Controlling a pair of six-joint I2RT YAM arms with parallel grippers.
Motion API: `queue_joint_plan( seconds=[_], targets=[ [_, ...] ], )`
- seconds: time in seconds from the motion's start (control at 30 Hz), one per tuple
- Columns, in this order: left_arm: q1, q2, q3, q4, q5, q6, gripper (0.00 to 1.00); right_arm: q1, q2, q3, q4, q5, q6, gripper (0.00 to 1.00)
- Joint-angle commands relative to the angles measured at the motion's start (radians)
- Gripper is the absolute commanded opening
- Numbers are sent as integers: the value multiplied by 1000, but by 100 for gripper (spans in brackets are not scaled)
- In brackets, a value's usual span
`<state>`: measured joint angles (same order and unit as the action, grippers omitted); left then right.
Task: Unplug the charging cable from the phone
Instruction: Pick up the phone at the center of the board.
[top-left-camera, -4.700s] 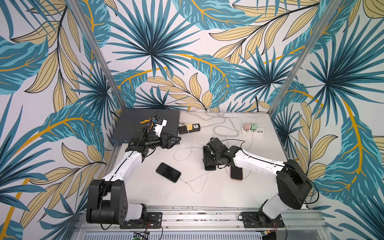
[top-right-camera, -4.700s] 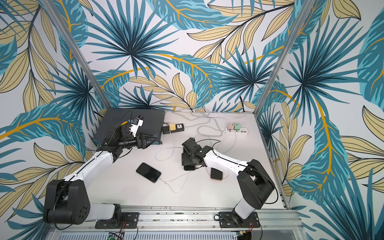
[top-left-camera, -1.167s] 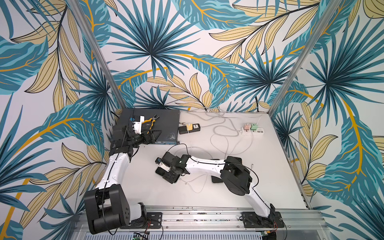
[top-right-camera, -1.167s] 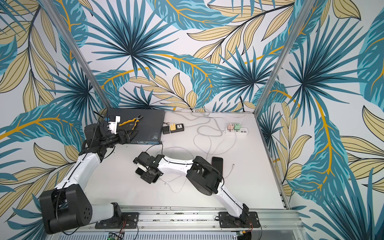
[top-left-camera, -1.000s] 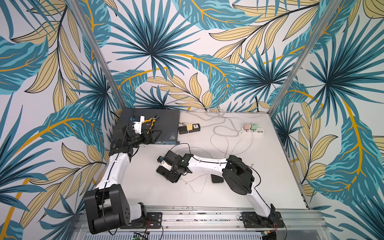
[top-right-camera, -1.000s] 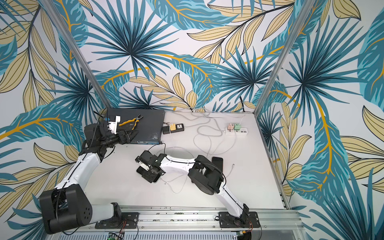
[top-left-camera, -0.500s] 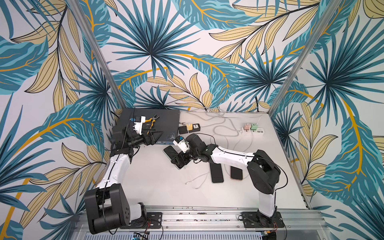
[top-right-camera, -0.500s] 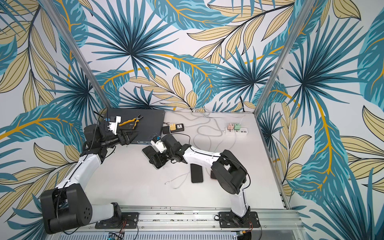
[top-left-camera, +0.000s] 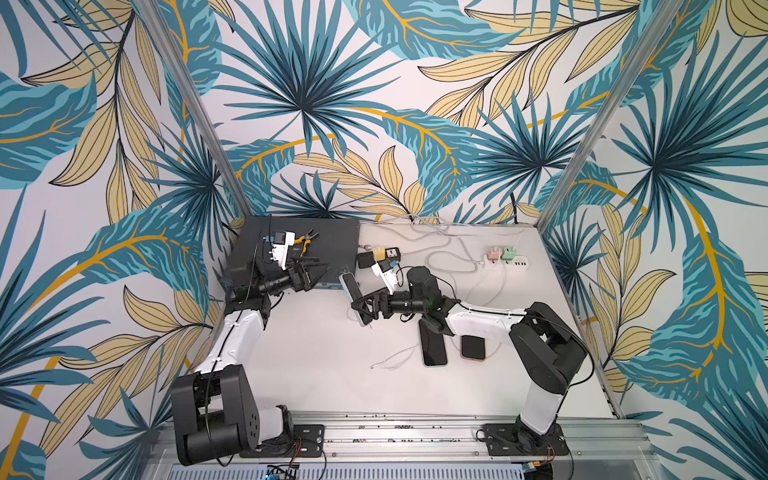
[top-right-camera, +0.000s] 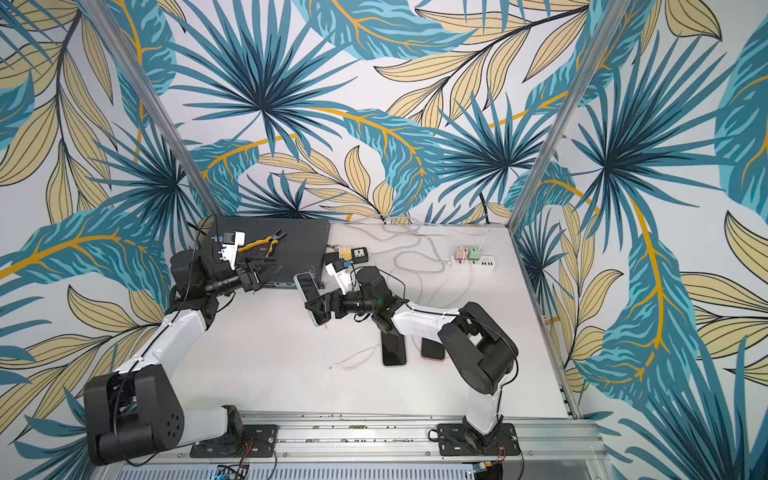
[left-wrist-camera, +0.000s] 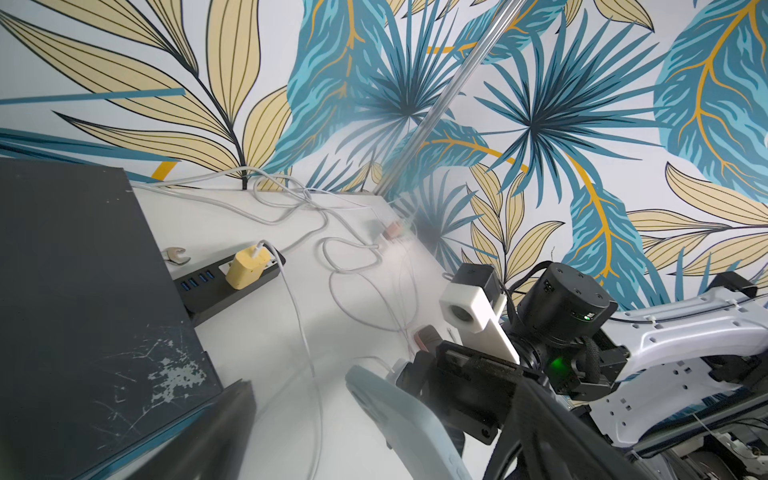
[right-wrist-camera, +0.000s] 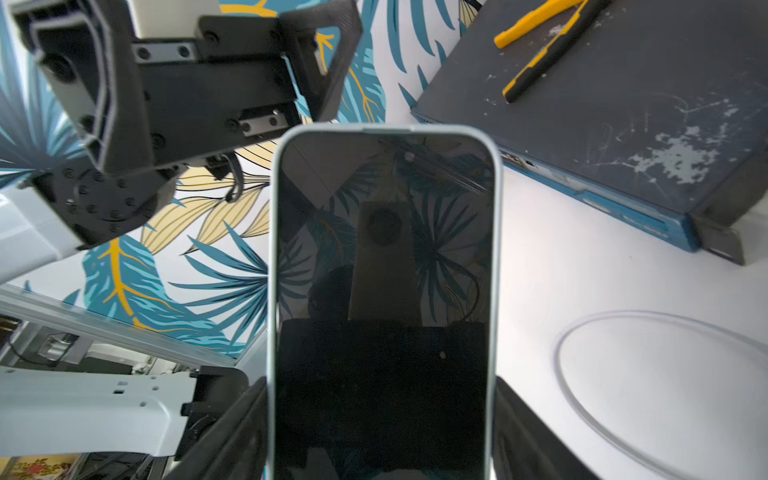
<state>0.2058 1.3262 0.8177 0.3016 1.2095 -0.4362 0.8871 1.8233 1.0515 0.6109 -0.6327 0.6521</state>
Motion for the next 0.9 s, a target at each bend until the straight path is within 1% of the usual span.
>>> queue_joint_plan(
  seconds=[0.0, 0.1, 0.2, 0.43, 0.73, 0.87],
  targets=[
    [-31, 12, -12, 35, 40, -10, 100, 0, -55, -30, 226, -76, 73, 52],
    [-61, 14, -12, 39, 62, -11, 100, 0, -57, -52, 317, -108, 101, 53],
    [-83, 14, -15, 50, 83, -20, 100, -1, -59, -62, 363, -128, 110, 53],
    [-114, 17, -39, 140, 121, -84, 100, 2, -39, -82, 498, -186, 153, 54],
    [-167, 41, -36, 178, 193, -141, 100, 1, -42, -106, 563, -195, 154, 55],
    [-185, 41, -35, 188, 204, -155, 100, 2, -43, -116, 586, -185, 149, 56]
  ],
)
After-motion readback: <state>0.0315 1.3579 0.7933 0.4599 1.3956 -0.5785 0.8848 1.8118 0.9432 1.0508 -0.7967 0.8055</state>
